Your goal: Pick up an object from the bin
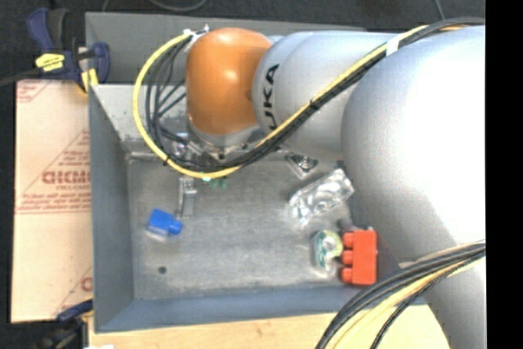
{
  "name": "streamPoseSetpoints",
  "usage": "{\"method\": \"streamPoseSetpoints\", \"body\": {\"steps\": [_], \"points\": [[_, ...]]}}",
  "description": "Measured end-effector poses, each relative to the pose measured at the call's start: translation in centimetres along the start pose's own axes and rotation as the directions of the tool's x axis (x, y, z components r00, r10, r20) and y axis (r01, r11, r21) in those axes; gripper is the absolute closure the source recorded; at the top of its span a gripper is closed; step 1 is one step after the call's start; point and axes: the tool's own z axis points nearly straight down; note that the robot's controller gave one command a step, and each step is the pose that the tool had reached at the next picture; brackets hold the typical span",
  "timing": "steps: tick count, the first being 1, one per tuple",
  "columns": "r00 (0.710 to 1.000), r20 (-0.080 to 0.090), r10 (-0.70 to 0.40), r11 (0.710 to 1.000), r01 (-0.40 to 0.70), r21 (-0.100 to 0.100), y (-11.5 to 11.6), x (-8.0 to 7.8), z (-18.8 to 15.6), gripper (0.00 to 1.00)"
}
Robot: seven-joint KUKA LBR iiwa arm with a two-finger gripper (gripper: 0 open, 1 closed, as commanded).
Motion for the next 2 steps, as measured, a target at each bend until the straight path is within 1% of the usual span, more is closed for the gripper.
{"method": "streamPoseSetpoints", "body": {"steps": [1,2], "points": [[0.988,0.001,0.155,0.988,-0.155,0.000,2.3,4.9,6.0,0.00],[0.975,0.005,0.222,0.975,-0.222,-0.002,3.3,8.4,2.7,0.00]]}}
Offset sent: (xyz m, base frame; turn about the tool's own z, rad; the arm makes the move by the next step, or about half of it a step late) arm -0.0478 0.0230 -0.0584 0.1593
